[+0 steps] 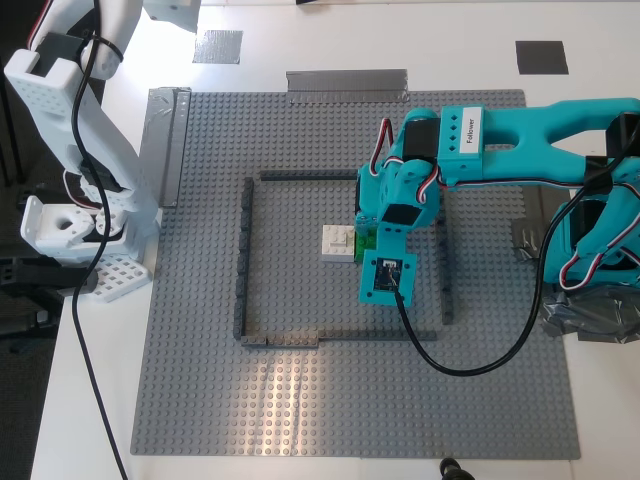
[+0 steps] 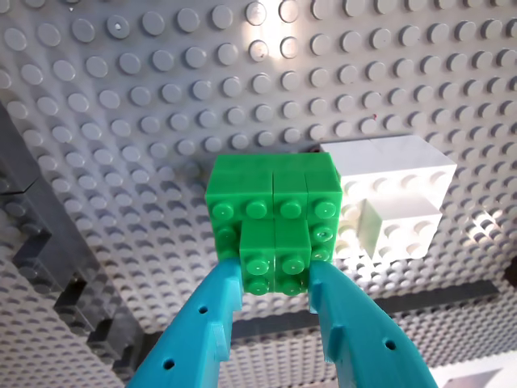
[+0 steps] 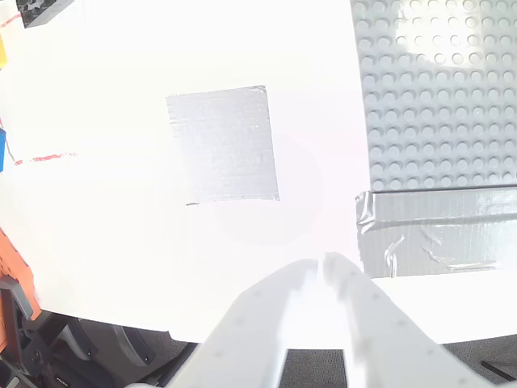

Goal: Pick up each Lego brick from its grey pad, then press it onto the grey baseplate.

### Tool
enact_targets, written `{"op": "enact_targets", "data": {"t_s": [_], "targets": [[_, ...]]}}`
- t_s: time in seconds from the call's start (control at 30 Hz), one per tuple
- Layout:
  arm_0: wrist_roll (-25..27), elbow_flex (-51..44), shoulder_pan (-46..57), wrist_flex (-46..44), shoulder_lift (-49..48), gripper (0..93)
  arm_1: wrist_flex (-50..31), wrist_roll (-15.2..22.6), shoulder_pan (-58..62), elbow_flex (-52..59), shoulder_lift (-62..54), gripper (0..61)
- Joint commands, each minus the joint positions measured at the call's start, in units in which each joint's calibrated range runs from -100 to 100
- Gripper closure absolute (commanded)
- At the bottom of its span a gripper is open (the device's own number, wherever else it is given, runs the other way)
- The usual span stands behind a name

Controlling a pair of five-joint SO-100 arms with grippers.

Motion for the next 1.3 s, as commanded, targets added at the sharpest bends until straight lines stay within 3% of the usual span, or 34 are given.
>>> {"op": "enact_targets", "data": {"t_s": [0.0,1.27], "targets": [[0.24,-2.2,0.54,0.35,-0.09,92.7,0.34,-0.1,0.12,-3.62,-1.62,61.3],[1.65,-2.92,2.49,2.23,-0.09,90.5,0.91,-0.15,0.12,-1.9,-2.82,61.3]]}}
